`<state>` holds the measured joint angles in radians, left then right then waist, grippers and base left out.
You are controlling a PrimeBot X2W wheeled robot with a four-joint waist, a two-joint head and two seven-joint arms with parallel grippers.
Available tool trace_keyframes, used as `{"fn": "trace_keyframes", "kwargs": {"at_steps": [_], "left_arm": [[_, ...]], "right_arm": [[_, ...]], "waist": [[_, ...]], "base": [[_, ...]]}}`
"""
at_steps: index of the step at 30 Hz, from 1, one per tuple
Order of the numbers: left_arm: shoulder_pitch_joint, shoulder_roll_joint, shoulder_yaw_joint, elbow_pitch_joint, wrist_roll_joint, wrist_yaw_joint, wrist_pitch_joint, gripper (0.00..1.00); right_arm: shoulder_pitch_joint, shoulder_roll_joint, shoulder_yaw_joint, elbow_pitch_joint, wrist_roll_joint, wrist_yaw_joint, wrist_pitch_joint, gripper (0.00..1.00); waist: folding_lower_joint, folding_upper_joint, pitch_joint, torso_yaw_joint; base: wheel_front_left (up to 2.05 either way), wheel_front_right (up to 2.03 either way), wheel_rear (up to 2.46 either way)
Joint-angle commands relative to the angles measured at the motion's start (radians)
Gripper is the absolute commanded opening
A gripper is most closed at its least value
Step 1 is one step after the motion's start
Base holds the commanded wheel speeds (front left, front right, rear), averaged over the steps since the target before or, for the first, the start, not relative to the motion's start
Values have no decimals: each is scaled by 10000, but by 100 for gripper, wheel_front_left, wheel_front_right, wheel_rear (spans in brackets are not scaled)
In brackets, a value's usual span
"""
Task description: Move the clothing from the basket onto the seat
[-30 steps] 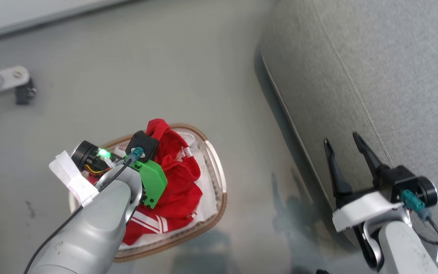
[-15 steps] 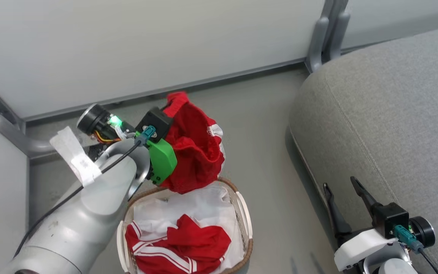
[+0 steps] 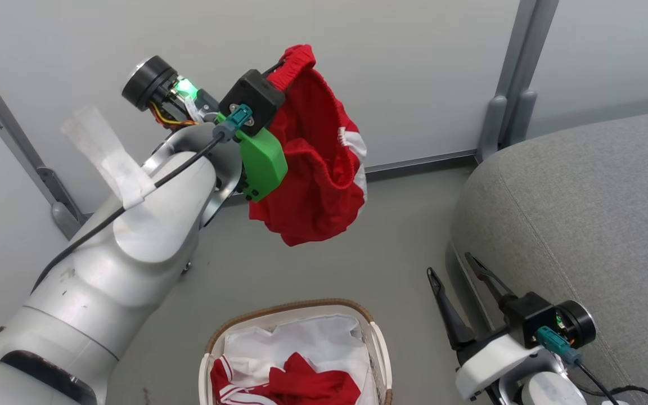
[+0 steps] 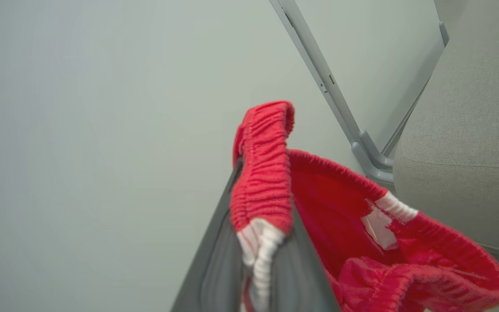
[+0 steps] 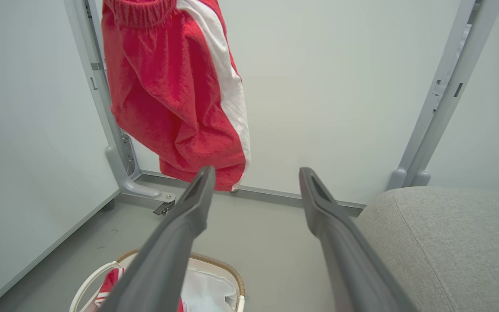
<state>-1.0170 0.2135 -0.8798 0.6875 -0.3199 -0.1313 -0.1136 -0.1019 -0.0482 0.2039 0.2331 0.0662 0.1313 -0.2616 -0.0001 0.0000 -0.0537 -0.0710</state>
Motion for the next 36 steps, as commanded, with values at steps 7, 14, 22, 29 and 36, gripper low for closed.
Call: {"fn": "trace_keyframes", "kwargs": {"at_steps": [7, 14, 22, 29, 36], "left_arm": [[-695, -211, -442, -513, -354, 17, 414, 0], [-1063, -566, -959, -992, -792, 16, 622, 0], [-1183, -813, -1405, -1549, -1185, 15, 820, 0], [-799, -795, -1578, -1918, -1468, 15, 895, 0], [-266, -627, -1516, -2010, -1743, 207, 765, 0]], "right_arm": [[-1118, -38, 950, 338, -153, -10, -51, 100], [-2195, -40, 1474, 1016, -120, -10, -51, 100], [-2863, -40, 1133, 1561, -53, -10, -51, 100], [-3172, -44, 904, 1534, 50, -10, -51, 73], [-3325, -38, 805, 1471, -3, -10, -51, 0]], "waist": [[1, 0, -84, 248], [1, 0, -95, 681], [1, 0, -100, 1137], [1, 0, -146, 1322], [1, 0, -192, 1347]], "base": [[0, 0, 0], [0, 0, 0], [0, 0, 0], [0, 0, 0], [0, 0, 0]]}}
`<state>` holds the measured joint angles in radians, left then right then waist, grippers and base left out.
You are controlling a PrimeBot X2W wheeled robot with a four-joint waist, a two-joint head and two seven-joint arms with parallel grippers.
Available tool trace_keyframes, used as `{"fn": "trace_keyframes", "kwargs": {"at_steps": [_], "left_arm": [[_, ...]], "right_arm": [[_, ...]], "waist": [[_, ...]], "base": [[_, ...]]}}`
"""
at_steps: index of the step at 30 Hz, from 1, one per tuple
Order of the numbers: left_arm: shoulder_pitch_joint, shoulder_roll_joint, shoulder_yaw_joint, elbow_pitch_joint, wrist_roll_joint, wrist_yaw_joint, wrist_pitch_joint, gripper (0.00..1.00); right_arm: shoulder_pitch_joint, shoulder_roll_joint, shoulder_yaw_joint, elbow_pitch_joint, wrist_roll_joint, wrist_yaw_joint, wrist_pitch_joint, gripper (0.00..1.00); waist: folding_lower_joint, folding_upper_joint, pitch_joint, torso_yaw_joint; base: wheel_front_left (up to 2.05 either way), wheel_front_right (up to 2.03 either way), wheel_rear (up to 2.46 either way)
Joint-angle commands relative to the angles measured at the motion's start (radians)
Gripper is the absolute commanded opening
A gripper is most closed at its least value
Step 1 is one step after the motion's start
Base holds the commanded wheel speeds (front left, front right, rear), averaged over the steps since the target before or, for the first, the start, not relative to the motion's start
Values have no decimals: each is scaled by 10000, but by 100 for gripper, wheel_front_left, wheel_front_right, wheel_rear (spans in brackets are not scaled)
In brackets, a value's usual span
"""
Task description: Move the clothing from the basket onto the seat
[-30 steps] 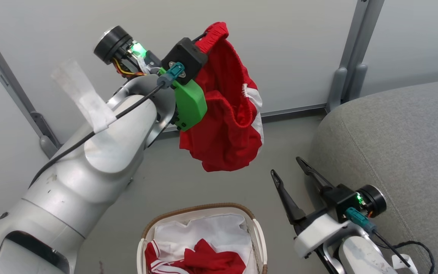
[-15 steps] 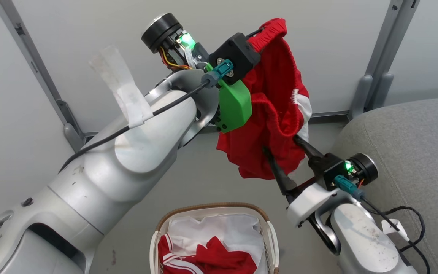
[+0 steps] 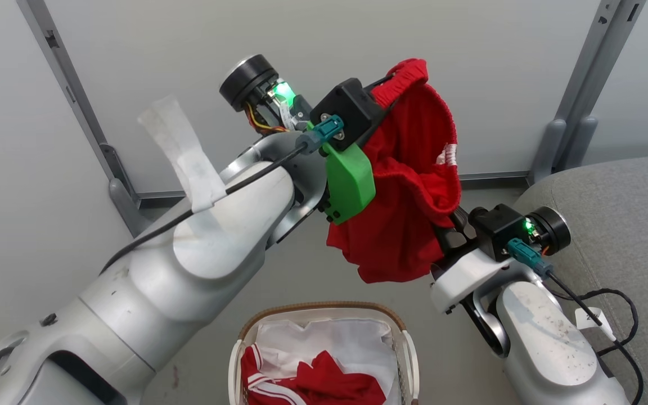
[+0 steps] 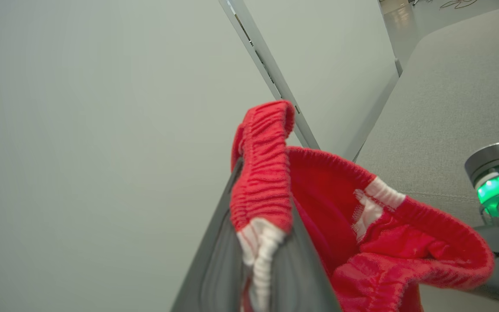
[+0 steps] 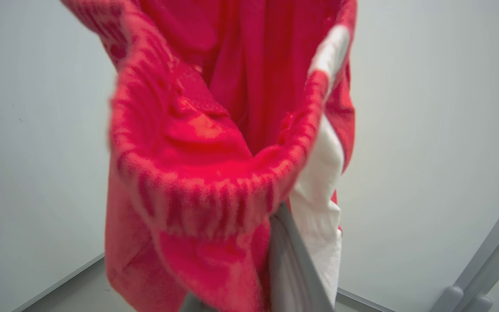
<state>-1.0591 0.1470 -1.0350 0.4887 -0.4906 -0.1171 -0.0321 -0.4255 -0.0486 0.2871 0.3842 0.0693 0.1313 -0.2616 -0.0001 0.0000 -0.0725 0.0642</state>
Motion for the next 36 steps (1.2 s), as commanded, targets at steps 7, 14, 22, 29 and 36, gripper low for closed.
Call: {"fn": "trace_keyframes", "kwargs": {"at_steps": [7, 14, 22, 29, 36], "left_arm": [[1160, 355, 338, 158, -509, 439, -664, 0], [2340, 528, 485, 582, -788, 593, -1847, 100], [3915, 410, 886, 1170, -1465, 457, -2280, 100], [5400, 192, 1832, 793, -1508, 529, -2339, 100], [6791, 19, 2572, 243, -527, 445, -2324, 100]], "right_arm": [[164, -35, -95, -179, -184, -10, -51, 0], [255, -35, -503, -225, -318, -10, -51, 0], [313, -33, -1132, -336, -523, -10, -51, 0], [368, -36, -1539, -449, -503, -10, -53, 0], [259, -33, -1639, -547, -631, -10, -51, 0]], "waist": [[1, 0, -23, -136], [1, 0, -25, -248], [1, 0, -18, -335], [1, 0, 4, -409], [1, 0, 22, -509]], "base": [[0, 0, 0], [0, 0, 0], [0, 0, 0], [0, 0, 0], [0, 0, 0]]}}
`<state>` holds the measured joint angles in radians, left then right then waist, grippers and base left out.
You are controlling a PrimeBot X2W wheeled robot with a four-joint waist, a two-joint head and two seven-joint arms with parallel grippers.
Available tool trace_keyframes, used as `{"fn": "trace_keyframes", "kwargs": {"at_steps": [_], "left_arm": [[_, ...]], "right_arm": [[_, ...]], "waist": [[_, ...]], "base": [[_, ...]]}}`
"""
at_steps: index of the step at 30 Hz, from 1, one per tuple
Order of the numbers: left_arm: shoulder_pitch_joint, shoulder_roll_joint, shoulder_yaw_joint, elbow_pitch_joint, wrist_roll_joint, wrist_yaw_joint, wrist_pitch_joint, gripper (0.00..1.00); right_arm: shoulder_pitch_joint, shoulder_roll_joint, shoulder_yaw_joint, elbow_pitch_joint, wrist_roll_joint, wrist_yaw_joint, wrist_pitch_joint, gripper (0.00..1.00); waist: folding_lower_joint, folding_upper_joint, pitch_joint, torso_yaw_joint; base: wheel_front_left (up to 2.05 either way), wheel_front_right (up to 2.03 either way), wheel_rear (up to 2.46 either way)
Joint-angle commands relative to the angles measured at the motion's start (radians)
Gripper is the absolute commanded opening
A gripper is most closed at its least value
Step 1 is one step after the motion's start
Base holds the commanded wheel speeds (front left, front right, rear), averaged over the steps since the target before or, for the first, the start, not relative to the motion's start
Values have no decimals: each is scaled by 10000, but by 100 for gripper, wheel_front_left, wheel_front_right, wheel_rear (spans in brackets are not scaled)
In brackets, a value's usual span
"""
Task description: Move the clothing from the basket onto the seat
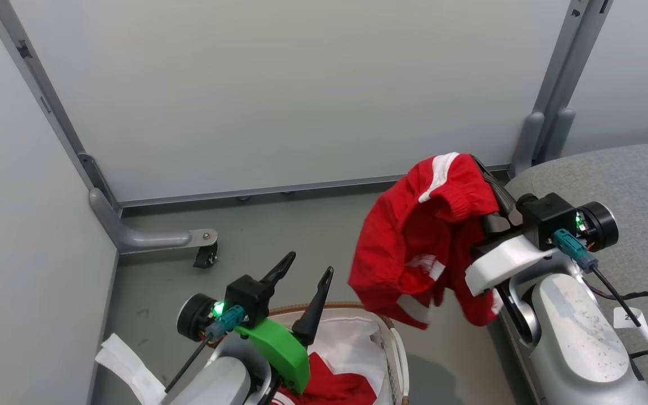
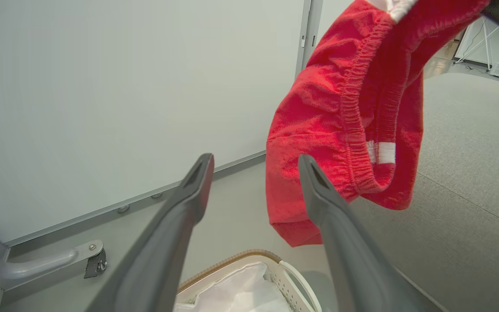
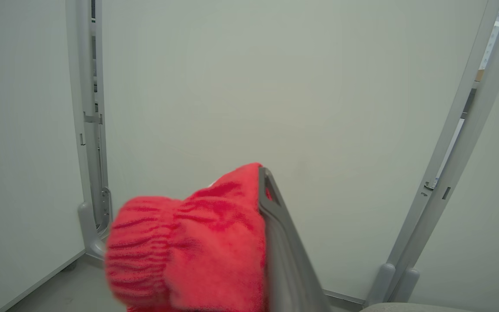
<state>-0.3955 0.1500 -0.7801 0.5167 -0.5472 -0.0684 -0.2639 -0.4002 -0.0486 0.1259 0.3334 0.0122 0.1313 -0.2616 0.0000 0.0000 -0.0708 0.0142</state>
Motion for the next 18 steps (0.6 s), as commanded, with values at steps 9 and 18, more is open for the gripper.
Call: {"fn": "trace_keyframes", "kwargs": {"at_steps": [9, 18], "left_arm": [[1048, -377, 974, -216, 885, -187, -6, 100], [1504, -729, 1822, -534, 1537, -258, -5, 100]], "right_arm": [[-257, -33, -29, -8, -213, -10, -51, 0], [-655, -33, -255, 37, -1063, -10, -51, 0]], "waist": [[0, 0, 224, -383], [0, 0, 707, -1755]], "base": [[0, 0, 0], [0, 0, 0]]}}
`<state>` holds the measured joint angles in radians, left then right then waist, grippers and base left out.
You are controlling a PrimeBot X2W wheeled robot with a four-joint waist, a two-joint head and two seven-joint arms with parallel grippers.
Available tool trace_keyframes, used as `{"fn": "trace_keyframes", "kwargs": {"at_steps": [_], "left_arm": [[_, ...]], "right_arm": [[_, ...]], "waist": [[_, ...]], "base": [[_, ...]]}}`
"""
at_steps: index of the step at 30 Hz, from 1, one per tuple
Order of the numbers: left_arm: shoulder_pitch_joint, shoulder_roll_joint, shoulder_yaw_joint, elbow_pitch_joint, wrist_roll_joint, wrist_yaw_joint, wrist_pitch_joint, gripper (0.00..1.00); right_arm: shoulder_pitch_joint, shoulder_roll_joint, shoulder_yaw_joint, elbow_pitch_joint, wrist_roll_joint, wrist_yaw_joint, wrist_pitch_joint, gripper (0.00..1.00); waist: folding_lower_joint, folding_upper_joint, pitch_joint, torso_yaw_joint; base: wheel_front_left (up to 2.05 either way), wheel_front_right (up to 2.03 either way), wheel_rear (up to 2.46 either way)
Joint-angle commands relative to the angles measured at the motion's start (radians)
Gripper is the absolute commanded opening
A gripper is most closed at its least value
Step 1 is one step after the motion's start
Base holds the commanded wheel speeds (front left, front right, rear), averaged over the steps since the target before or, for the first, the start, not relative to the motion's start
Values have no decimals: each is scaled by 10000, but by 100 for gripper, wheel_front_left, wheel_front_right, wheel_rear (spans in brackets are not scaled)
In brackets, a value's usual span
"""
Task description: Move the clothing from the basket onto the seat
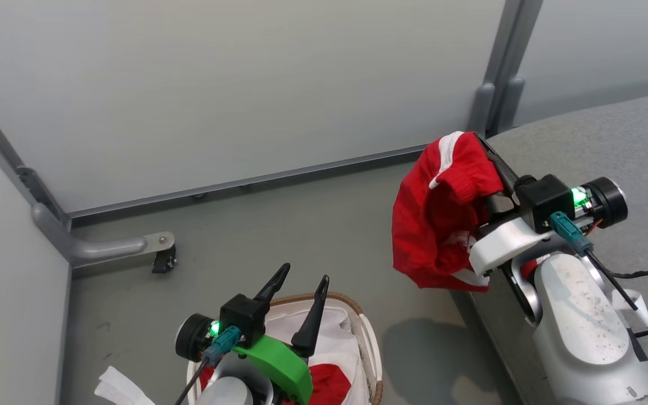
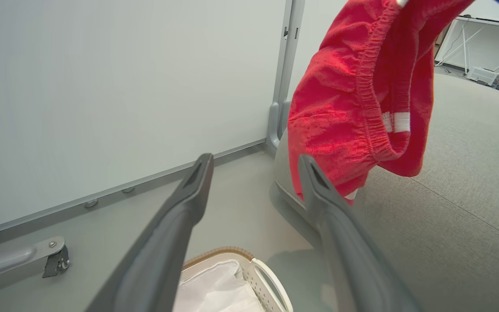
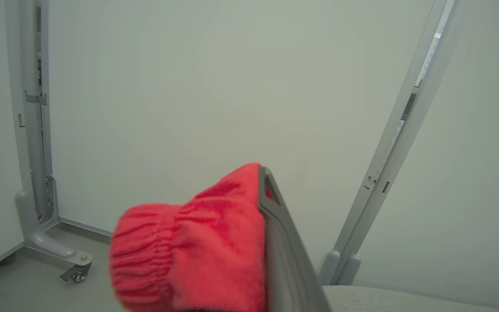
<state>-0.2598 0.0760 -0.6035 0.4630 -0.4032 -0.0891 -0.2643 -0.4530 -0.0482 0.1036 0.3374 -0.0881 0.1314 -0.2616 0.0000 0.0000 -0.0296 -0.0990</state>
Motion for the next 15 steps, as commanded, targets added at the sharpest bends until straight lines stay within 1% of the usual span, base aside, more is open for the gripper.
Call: {"fn": "trace_keyframes", "kwargs": {"at_steps": [1, 8, 11, 15], "left_arm": [[169, -22, 107, -34, 170, -73, -1, 100], [49, -153, 391, -261, 629, -181, -2, 100], [-108, -179, 435, -277, 787, -239, -2, 100], [-244, -206, 414, -291, 925, -309, -2, 100]], "right_arm": [[-183, -39, -125, -18, -192, -14, -53, 0], [-565, -31, -465, -109, -817, -14, -51, 0], [-735, -50, -465, -80, -897, -14, -53, 0], [-903, -89, -514, -78, -907, -14, -53, 0]], "waist": [[0, 0, 362, -857], [0, 0, 877, -2367], [0, 0, 1090, -2865], [0, 0, 1312, -3320]], "base": [[0, 0, 0], [0, 0, 0], [0, 0, 0], [0, 0, 0]]}}
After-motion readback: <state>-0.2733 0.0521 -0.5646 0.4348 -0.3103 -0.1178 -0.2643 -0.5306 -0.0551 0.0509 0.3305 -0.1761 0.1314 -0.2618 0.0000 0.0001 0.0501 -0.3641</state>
